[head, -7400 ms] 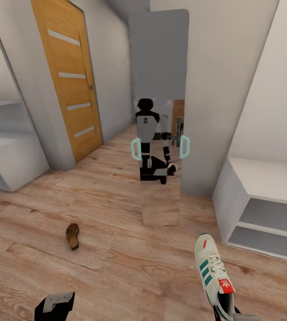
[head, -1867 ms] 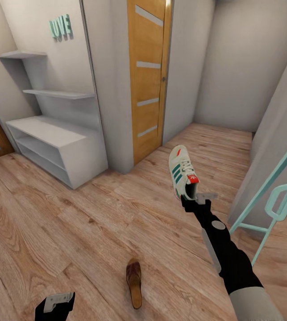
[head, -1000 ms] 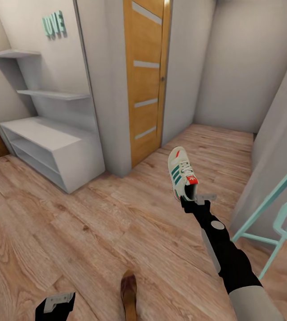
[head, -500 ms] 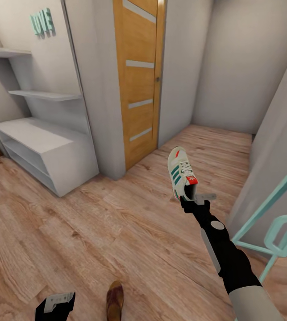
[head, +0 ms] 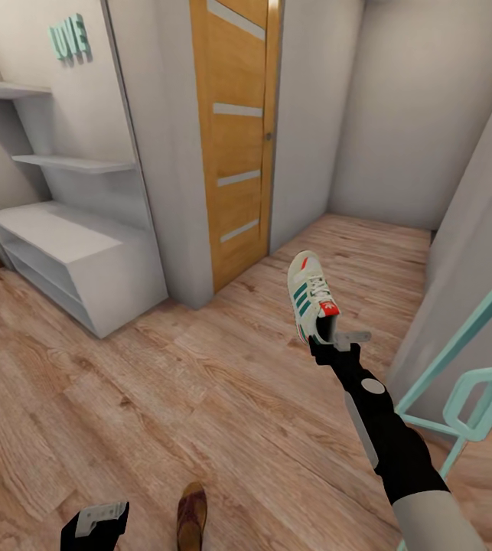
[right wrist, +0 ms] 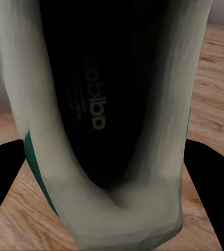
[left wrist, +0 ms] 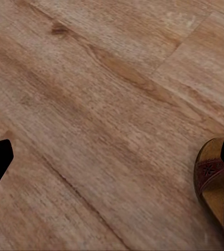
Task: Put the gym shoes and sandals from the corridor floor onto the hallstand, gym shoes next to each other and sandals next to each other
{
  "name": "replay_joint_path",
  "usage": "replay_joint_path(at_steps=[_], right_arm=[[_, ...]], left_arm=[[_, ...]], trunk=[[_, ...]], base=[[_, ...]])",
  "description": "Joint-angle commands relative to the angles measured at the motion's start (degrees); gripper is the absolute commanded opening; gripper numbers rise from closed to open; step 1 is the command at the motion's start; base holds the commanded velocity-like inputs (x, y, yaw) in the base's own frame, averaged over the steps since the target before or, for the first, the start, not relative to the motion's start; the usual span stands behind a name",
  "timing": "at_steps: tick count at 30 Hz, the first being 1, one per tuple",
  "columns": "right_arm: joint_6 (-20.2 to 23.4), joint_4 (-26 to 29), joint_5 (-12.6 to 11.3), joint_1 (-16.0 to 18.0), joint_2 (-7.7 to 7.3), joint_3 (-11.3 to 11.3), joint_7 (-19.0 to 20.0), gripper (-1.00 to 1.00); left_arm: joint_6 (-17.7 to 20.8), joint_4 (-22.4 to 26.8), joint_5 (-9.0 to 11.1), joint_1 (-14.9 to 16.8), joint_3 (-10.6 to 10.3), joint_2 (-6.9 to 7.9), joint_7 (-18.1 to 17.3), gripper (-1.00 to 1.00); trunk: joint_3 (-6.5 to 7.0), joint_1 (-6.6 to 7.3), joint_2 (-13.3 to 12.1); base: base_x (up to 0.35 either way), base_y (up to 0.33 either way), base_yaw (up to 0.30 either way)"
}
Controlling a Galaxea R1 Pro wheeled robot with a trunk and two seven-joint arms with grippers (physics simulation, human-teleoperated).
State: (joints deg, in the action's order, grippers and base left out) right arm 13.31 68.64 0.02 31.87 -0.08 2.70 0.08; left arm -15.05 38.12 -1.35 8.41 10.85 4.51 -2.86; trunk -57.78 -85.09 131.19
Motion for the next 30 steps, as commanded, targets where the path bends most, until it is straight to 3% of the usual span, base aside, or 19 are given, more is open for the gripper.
replay_joint_path(at_steps=[1, 10, 11, 13, 23, 30], right_arm=[[0.31, 0.08, 0.0, 0.02, -0.01, 0.02, 0.01, -1.0], [0.39, 0.17, -0.02, 0.04, -0.01, 0.02, 0.01, -1.0], [0.39, -0.03, -0.02, 0.03, -0.01, 0.02, 0.01, -1.0], [0.41, 0.07, 0.03, 0.02, -0.01, 0.02, 0.01, -1.0], [0.48, 0.31, 0.1, 0.01, -0.09, -0.21, 0.01, -1.0], [0.48, 0.27, 0.2, 0.02, -0.1, -0.16, -0.03, -1.0]], left_arm=[[-0.16, -0.01, -0.14, 0.03, 0.22, -0.03, -0.3, 1.0], [-0.08, 0.03, -0.47, 0.03, -0.05, -0.05, -0.33, 1.0], [0.58, 0.63, -0.93, 0.68, -0.54, -2.39, -0.33, 1.0], [0.8, 0.6, -1.16, 0.9, -0.66, -3.67, 0.18, 1.0], [0.9, 0.35, -1.26, 2.53, -0.81, -5.66, 6.04, 1.0], [0.85, 0.61, -2.76, 3.4, -0.82, -5.91, 6.98, 1.0]], trunk=[[-0.05, 0.01, 0.02], [-0.05, 0.01, 0.02], [-0.05, 0.01, 0.02], [-0.05, 0.01, 0.02], [-0.05, 0.01, 0.02], [-0.05, 0.01, 0.02]], base=[[0.0, -0.109, 0.0], [0.0, -0.016, 0.0], [0.0, 0.0, 0.0], [0.0, 0.0, 0.0], [0.0, 0.0, 0.0], [-0.017, 0.0, 0.0]])
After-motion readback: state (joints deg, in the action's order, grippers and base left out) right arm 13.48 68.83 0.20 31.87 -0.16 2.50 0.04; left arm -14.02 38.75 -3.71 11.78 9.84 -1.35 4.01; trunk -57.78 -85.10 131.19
